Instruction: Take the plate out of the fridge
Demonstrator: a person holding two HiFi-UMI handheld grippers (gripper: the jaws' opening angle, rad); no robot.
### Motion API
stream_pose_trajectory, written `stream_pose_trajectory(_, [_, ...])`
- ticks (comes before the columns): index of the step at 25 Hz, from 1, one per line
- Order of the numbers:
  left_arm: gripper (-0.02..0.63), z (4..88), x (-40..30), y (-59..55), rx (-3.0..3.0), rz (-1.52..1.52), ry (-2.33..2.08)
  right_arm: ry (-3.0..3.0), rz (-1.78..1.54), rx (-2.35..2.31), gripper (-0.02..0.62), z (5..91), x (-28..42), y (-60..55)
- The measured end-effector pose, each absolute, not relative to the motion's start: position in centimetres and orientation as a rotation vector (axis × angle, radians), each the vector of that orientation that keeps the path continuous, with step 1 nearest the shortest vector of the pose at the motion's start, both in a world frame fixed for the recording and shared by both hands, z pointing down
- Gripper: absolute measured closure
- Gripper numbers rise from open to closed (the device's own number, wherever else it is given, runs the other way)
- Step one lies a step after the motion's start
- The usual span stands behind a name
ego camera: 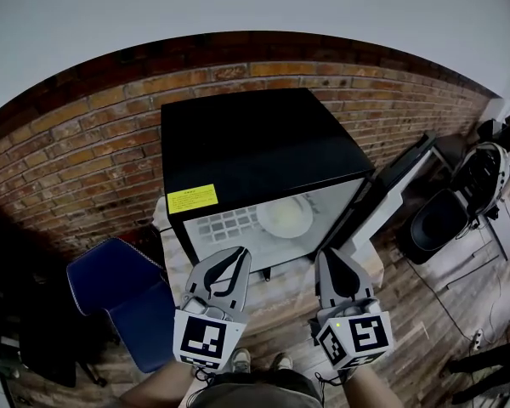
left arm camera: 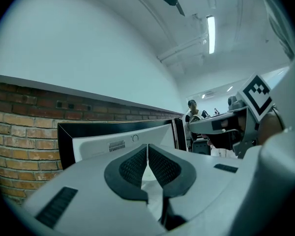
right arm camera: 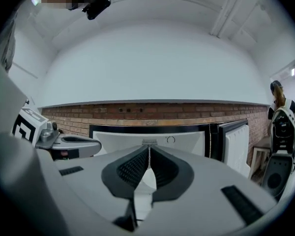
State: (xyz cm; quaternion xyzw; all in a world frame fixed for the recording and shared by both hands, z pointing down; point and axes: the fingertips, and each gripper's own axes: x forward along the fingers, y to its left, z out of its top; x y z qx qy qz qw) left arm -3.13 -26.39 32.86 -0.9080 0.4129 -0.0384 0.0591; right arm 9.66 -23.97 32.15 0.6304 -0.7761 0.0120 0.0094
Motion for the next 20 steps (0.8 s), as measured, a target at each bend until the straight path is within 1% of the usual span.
stream_pose_trajectory(8, [0.583,34.2,-2.0,-28.3,-2.725,-0.155,1.316,-2.468,0.174,1.968,0.565,33.6,11.6,-26.5])
stream_pose_trajectory(16, [0.584,34.7,-1.0,-30.0,-2.704,-0.157,1.378,-2.575,0.400,1.964,0.560,35.2,13.1,-29.5])
stream_pose_trajectory(17, [0.583,34.7,-0.9,-30.2,-2.706,-0.153,1.384,-2.585,0.432,1.958,0.549,35.5,13.2,-29.8])
stream_pose_trajectory(19, [0.583,34.9,-0.8,-30.6,-2.710,-0.148,1.395,-2.600,0.499,1.949,0.479,36.1,13.4,-30.3])
stream_pose_trajectory(20, [0.583,35.1,-0.7,-30.8,-2.712,-0.147,1.401,-2.603,0.531,1.952,0.474,36.3,13.5,-30.5])
